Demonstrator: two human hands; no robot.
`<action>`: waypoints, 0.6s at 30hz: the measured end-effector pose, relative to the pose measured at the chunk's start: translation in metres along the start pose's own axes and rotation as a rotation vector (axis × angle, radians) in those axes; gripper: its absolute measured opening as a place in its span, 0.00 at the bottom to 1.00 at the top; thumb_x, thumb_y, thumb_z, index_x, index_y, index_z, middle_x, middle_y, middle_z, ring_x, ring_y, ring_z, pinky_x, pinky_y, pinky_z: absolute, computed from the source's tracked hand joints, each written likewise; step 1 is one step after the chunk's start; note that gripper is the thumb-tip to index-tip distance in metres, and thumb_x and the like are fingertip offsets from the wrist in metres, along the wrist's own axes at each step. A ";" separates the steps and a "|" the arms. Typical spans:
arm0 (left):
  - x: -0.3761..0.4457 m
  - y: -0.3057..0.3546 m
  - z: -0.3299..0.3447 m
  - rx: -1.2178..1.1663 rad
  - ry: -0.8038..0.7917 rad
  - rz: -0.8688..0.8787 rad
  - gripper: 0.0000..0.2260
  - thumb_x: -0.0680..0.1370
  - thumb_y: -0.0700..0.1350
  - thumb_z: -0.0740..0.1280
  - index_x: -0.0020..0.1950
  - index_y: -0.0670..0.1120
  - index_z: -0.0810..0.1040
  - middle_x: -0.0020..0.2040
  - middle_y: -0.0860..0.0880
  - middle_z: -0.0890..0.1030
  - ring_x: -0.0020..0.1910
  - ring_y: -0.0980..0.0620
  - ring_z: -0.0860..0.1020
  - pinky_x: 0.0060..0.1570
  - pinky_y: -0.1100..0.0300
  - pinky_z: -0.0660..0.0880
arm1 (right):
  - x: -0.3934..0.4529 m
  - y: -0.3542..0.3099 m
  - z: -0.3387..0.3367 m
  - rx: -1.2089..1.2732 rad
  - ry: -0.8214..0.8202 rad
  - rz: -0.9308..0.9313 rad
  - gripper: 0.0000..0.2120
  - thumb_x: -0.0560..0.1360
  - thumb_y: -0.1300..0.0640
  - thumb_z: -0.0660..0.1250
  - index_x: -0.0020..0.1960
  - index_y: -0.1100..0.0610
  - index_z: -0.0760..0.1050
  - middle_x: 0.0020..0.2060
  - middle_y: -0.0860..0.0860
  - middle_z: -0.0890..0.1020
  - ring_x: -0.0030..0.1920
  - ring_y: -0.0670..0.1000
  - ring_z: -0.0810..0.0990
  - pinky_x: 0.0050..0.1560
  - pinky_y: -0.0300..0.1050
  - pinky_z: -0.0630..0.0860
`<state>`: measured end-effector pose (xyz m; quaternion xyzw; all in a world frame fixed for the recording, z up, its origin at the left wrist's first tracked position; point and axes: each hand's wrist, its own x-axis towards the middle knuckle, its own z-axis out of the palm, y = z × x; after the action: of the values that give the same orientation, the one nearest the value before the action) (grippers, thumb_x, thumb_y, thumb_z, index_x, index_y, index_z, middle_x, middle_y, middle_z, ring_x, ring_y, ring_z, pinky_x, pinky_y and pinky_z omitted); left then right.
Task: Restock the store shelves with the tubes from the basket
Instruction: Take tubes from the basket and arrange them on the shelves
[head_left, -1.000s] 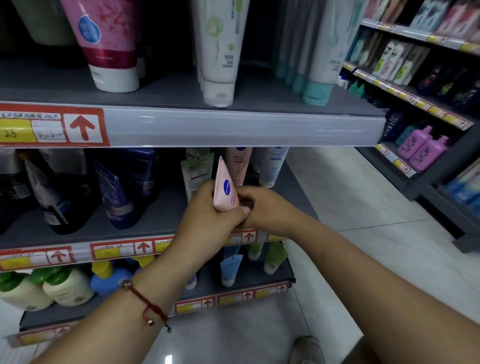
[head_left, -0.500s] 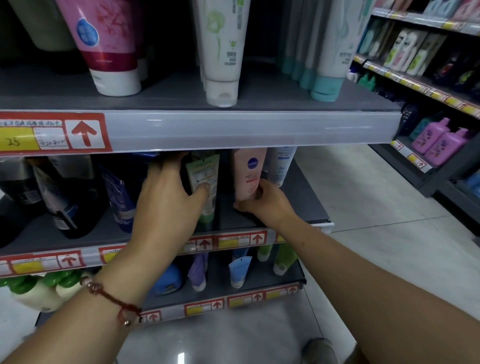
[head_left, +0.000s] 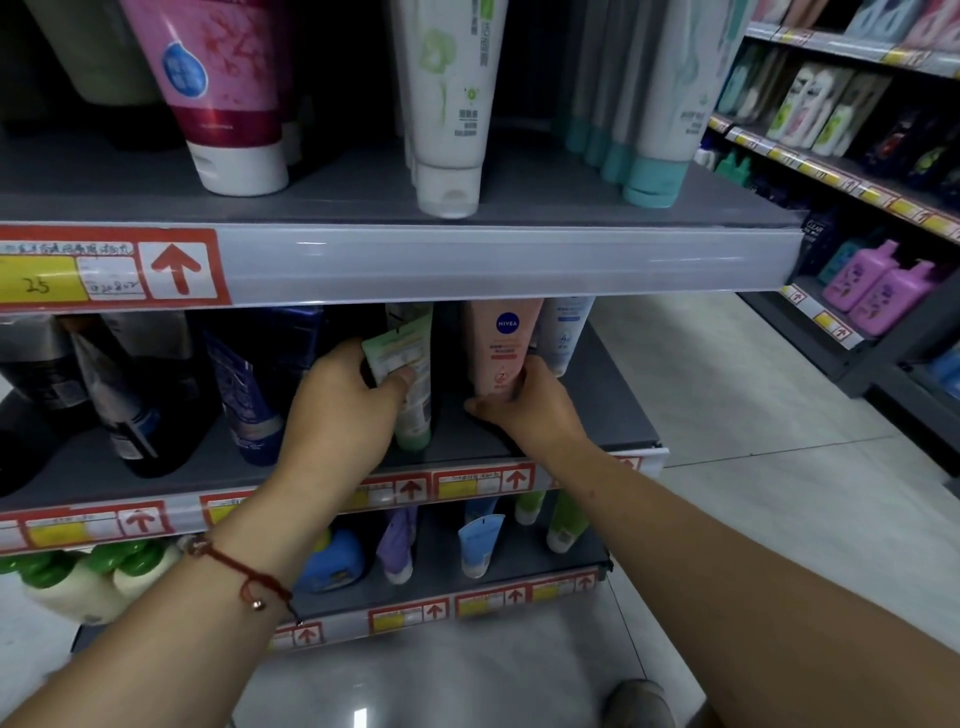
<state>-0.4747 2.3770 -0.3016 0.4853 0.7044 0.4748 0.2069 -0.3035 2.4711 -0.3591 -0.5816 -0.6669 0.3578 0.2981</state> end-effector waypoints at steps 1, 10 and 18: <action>0.001 -0.001 -0.002 -0.059 -0.012 -0.047 0.06 0.78 0.42 0.70 0.53 0.50 0.78 0.47 0.57 0.79 0.45 0.57 0.77 0.39 0.74 0.70 | -0.001 -0.002 -0.003 0.017 -0.004 0.003 0.31 0.63 0.49 0.81 0.59 0.54 0.68 0.52 0.47 0.80 0.52 0.47 0.79 0.46 0.38 0.74; -0.009 0.000 -0.024 -0.638 -0.154 -0.420 0.04 0.81 0.44 0.66 0.52 0.51 0.79 0.51 0.49 0.85 0.52 0.47 0.82 0.49 0.52 0.77 | -0.052 -0.052 -0.028 -0.166 -0.361 -0.022 0.23 0.69 0.44 0.76 0.58 0.53 0.75 0.48 0.45 0.78 0.46 0.43 0.77 0.40 0.35 0.72; -0.043 0.006 -0.034 -0.581 -0.207 -0.460 0.13 0.75 0.51 0.73 0.57 0.49 0.76 0.48 0.47 0.85 0.46 0.48 0.85 0.41 0.55 0.81 | -0.076 -0.064 0.021 0.112 -0.572 -0.065 0.23 0.68 0.56 0.79 0.62 0.53 0.78 0.52 0.47 0.85 0.55 0.46 0.83 0.61 0.48 0.78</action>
<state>-0.4783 2.3241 -0.2877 0.2810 0.6065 0.5442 0.5069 -0.3458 2.3883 -0.3168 -0.4181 -0.7214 0.5338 0.1407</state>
